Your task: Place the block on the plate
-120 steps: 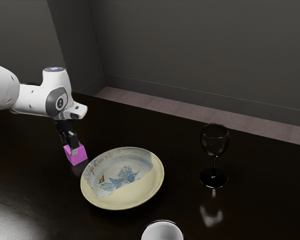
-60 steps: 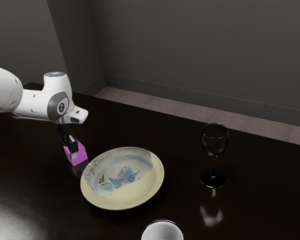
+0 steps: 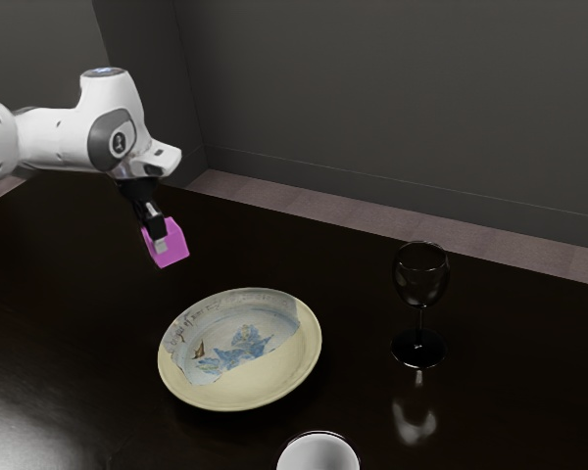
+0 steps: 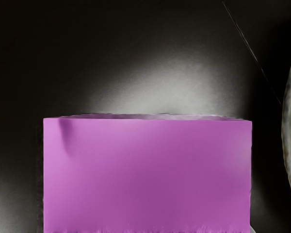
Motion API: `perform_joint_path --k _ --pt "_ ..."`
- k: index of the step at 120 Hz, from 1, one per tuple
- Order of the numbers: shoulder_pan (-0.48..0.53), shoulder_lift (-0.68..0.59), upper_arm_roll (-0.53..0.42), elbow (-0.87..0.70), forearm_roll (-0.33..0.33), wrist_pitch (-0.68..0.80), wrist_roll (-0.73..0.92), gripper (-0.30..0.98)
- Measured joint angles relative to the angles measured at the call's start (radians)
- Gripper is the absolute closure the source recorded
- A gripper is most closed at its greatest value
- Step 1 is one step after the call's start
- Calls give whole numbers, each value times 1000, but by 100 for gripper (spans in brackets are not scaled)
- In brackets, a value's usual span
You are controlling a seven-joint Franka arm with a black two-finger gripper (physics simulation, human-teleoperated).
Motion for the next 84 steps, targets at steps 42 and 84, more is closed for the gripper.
perform_joint_path --k 42,84 --pt "-54 -214 -157 -122 -2 -146 -78 39" --pt "-184 -162 -162 -209 24 -136 -136 42"
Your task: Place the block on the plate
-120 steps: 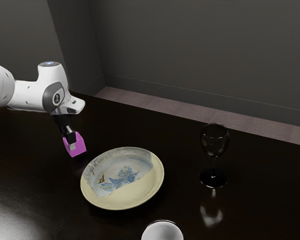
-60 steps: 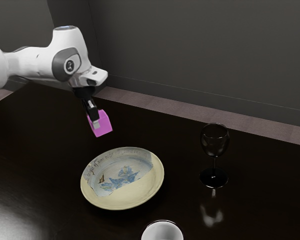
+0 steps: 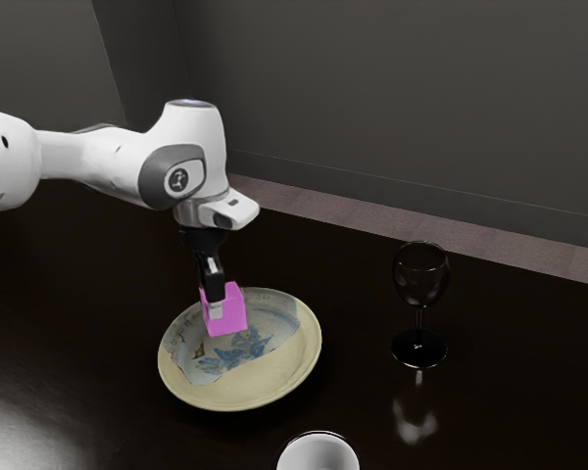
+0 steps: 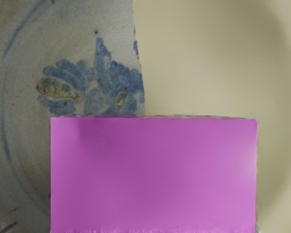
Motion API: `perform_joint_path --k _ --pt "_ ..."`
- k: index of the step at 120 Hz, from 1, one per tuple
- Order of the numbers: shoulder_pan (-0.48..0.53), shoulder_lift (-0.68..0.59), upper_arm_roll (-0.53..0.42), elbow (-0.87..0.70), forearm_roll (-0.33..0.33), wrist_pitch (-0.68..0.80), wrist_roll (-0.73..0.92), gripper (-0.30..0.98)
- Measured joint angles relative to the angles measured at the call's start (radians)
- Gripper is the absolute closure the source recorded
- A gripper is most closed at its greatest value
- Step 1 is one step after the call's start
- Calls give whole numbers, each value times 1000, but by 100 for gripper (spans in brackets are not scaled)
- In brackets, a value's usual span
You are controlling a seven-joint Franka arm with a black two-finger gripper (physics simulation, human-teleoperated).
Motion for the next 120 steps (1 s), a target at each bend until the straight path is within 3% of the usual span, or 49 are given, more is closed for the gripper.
perform_joint_path --k 36,62,84,100,120 --pt "-4 109 -4 -9 7 67 -31 42" --pt "-6 118 -12 -16 -7 94 -41 18" --pt "-7 88 -23 -16 -12 100 -47 8" --pt "-8 31 -13 43 -18 28 -91 4" --pt "-2 25 54 228 -46 -128 -177 2"
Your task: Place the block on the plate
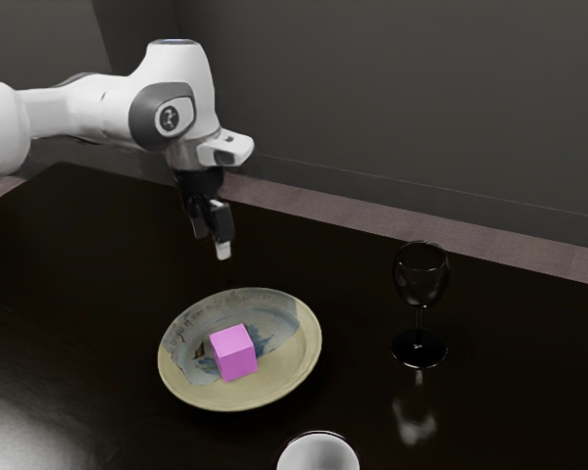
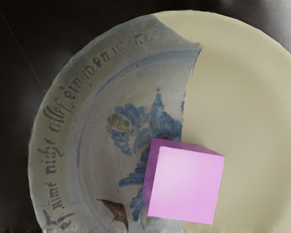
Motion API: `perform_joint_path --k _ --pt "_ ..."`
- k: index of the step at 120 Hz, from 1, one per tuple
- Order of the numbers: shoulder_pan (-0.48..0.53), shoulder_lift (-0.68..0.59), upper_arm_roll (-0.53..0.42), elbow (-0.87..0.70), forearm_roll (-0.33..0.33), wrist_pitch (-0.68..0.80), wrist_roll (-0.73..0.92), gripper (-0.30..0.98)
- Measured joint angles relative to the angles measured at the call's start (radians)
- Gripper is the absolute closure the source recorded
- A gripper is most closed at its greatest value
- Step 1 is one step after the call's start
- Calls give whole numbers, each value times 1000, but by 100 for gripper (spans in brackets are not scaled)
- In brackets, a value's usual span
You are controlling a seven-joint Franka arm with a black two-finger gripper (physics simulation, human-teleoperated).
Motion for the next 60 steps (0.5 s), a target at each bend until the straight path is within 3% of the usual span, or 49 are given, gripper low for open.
perform_joint_path --k 29,60 --pt "33 -9 29 224 -6 -210 -186 1" --pt "154 -19 17 341 4 -336 -357 0"
